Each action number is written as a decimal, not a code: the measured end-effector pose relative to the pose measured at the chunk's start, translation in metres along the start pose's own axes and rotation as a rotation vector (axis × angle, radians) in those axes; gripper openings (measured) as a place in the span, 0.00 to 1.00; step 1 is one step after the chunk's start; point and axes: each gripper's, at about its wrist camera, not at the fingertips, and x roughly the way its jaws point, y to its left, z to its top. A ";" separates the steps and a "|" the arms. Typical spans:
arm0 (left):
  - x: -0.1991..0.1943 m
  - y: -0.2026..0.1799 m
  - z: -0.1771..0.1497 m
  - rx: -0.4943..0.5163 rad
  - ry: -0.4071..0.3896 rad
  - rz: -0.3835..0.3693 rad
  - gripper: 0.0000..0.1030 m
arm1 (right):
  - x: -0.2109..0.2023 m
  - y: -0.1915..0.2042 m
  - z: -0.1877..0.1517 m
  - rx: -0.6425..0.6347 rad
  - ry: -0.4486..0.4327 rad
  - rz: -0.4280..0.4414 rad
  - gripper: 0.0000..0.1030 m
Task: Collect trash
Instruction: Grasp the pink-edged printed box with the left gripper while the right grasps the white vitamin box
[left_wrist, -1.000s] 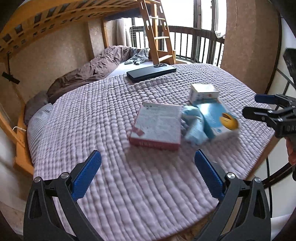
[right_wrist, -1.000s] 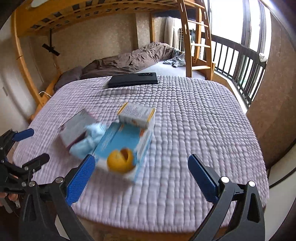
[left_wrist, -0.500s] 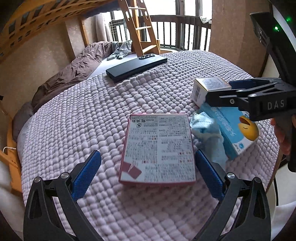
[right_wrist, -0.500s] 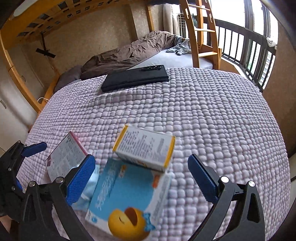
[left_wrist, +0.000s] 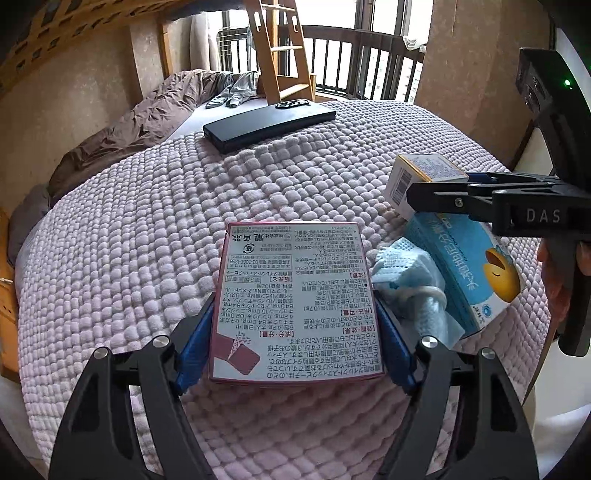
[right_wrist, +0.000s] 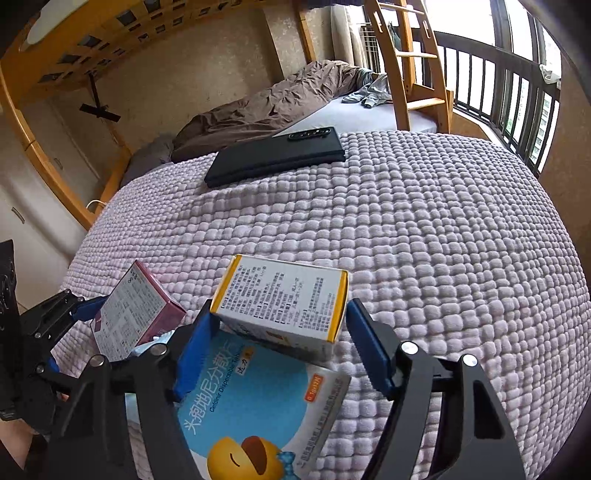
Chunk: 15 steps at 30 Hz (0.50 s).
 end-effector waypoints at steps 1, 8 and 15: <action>-0.001 0.000 0.000 -0.004 -0.003 0.004 0.77 | -0.004 -0.001 0.000 0.003 -0.007 0.003 0.68; -0.018 0.000 -0.006 -0.043 -0.006 0.029 0.77 | -0.024 -0.004 -0.004 0.005 -0.036 0.021 0.68; -0.030 0.006 -0.010 -0.107 -0.007 0.036 0.77 | -0.044 0.004 -0.012 -0.046 -0.064 0.022 0.68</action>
